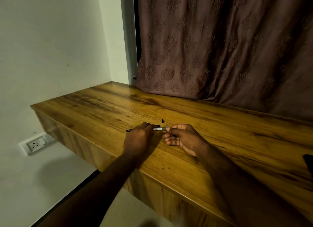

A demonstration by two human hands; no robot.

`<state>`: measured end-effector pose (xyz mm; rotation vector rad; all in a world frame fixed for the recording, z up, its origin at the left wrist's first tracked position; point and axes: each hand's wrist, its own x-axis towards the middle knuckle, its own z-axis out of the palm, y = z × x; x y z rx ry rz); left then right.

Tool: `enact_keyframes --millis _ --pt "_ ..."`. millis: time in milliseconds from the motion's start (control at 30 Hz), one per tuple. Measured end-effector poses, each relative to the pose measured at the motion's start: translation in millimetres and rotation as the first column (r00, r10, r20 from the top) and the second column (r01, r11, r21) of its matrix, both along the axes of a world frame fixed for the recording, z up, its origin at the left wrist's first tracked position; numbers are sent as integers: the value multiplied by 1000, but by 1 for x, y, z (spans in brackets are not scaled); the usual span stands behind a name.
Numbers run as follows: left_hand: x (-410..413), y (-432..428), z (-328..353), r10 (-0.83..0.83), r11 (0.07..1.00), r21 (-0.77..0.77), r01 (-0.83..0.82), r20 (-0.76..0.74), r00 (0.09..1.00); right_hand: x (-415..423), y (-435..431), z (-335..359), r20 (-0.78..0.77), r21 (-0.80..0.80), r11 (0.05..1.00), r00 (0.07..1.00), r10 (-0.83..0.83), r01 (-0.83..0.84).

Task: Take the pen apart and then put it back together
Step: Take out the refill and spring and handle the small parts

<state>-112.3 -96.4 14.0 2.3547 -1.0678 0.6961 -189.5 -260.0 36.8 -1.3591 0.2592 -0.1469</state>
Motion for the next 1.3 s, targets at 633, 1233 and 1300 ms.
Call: enact_keyframes --millis 633,1233,1300 --pt "-6 1 4 -13 1000 10 13 -17 1000 -1 0 -1 9 10 1000 1000 -14 14" --pt "-5 0 4 -21 1000 7 20 22 1000 1 3 1 -1 27 996 997 -81 81" --pt "-6 -1 5 -23 999 35 21 41 999 0 4 2 -14 69 995 998 -68 69"
